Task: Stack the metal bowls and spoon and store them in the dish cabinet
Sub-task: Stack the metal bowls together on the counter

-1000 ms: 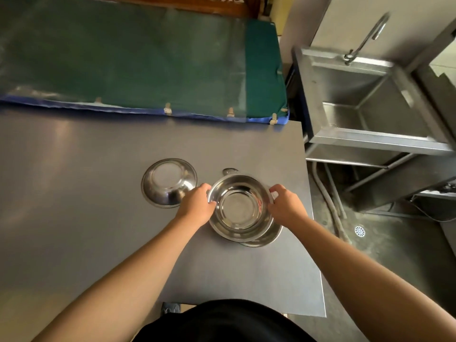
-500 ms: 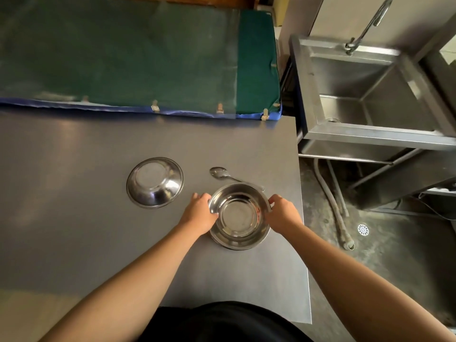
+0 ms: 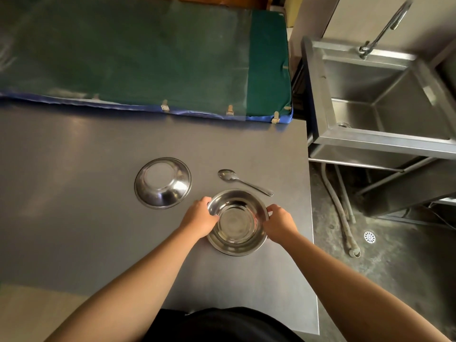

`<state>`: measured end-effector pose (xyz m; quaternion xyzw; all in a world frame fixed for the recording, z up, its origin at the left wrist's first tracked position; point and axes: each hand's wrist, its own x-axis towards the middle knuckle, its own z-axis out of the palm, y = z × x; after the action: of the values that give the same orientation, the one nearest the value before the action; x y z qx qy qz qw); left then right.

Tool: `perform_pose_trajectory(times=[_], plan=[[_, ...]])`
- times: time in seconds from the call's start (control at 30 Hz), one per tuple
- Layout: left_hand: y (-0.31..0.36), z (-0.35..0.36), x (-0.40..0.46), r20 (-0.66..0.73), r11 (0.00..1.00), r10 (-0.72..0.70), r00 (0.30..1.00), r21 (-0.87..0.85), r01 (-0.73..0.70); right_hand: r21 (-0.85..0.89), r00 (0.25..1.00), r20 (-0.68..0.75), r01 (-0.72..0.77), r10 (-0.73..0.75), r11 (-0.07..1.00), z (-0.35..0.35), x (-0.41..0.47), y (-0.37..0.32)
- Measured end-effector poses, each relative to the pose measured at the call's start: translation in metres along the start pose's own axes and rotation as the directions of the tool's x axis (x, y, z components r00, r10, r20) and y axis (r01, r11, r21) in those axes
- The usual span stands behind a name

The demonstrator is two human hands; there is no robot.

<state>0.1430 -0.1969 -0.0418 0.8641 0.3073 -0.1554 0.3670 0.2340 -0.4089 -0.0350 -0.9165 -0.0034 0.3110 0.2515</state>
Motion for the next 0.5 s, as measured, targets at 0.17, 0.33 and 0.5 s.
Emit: perform_pose_trajectory(times=[0.17,0.33,0.5], plan=[[-0.028,-0.023,0.007,0.059,0.997,0.027,0.998,-0.074,-0.023,0.017,0.999,0.000,-0.032,0.032,0.999,0.021,-0.010,-0.022],[-0.051,-0.041,0.012,0.096,0.991,0.065,0.993,-0.127,-0.053,-0.006,0.998,0.003,-0.061,0.061,0.998,0.037,-0.015,-0.037],[-0.072,-0.059,0.016,0.114,0.980,0.093,0.989,-0.185,-0.071,-0.110,0.995,-0.011,-0.096,0.095,0.989,0.043,-0.014,-0.059]])
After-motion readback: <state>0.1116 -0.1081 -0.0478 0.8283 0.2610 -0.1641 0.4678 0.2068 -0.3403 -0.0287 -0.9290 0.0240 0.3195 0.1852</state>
